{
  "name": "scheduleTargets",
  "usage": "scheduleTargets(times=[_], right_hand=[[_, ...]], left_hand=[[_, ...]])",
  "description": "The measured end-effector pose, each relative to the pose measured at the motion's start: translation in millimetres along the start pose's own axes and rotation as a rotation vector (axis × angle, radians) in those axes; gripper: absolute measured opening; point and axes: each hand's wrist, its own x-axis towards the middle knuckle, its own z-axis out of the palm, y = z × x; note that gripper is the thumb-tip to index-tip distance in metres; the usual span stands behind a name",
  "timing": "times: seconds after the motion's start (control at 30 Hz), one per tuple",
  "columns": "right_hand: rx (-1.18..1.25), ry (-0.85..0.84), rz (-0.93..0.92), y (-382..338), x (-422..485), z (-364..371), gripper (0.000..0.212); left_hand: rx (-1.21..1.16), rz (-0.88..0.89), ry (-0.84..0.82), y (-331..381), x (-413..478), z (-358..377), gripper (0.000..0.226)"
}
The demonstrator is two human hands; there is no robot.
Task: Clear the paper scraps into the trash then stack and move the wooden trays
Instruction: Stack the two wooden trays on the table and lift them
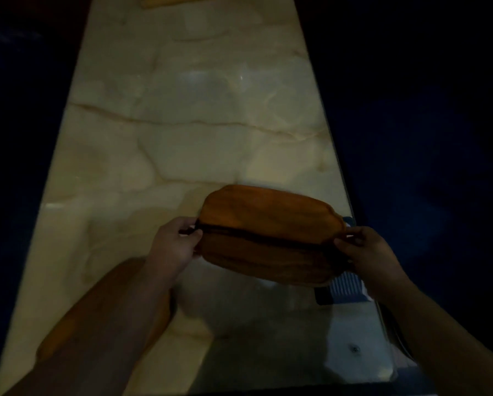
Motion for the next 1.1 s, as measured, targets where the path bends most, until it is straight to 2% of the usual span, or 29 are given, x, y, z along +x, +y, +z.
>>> scheduleTargets(times=[0.2, 0.33, 0.5, 0.7, 0.87, 0.97, 1.03, 1.1], right_hand=[[-0.018, -0.079, -0.124, -22, -20, 23, 0.021], [-0.019, -0.129, -0.151, -28, -33, 56, 0.024], [-0.109, -0.166, -0.149, -18, -47, 116, 0.022], [-0.228, -0.263, -0.161, -9, -78, 189, 0.044], [-0.335, -0.296, -0.196, 8, -91, 240, 0.055], [-0.376, -0.28, -0.208, 15, -97, 267, 0.043], [-0.397, -0.258, -0.21, 19, -100, 283, 0.035], [-0.435, -0.262, -0.217, 21, -101, 296, 0.034]], left_hand=[[-0.162, -0.006, 0.113, -12, -46, -38, 0.019], [-0.274, -0.046, 0.179, -35, -61, -69, 0.018], [-0.308, -0.093, 0.228, -74, -80, -118, 0.024], [-0.336, -0.132, 0.294, -131, -106, -179, 0.021], [-0.24, -0.149, 0.308, -180, -126, -211, 0.018], [-0.243, -0.212, 0.29, -204, -139, -223, 0.022], [-0.244, -0.261, 0.26, -220, -145, -227, 0.017], [-0.21, -0.313, 0.232, -232, -150, -230, 0.019]])
